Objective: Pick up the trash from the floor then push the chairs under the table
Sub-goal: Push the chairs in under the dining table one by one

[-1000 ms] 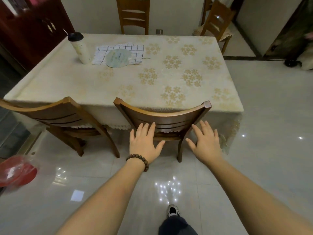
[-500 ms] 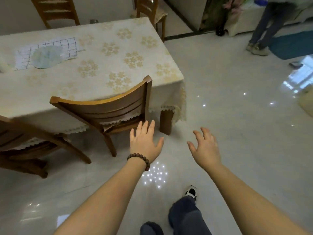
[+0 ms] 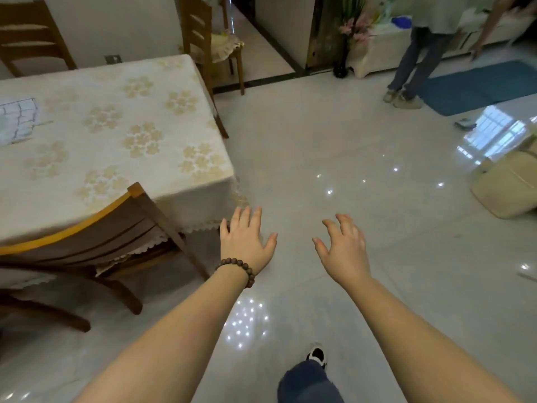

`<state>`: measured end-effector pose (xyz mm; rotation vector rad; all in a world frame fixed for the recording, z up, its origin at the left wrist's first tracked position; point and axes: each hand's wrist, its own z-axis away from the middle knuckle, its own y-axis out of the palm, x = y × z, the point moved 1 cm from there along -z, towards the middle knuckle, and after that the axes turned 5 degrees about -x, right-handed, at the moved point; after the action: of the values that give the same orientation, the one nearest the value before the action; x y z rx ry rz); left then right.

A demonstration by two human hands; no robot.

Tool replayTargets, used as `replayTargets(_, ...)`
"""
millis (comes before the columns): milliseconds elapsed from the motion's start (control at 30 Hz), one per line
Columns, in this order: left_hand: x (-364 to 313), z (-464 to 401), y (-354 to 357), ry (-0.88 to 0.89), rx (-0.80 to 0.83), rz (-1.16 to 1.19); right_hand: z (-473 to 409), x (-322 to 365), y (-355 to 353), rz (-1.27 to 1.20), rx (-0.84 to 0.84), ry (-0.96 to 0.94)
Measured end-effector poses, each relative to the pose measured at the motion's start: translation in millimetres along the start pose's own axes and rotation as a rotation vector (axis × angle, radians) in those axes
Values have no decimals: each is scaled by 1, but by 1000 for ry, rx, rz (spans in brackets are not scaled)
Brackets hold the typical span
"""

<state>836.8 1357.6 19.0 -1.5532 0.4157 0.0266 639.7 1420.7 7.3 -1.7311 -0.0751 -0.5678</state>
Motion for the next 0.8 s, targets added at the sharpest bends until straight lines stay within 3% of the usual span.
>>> replayTargets(167, -66, -63, 11, -53, -8, -19, -77, -55, -25, -13, 15, -19)
replayTargets(333, -88, -125, 15, -111, -25, -35, -149, -72, -21, -24, 59, -65)
replayTargets(533, -84, -208, 26, -203, -46, -30, -246, -64, 7, -46, 108, -177)
replayTargets(800, -44, -392, 32, -322, -82, -9, -454, -25, 57, -16, 121, -305)
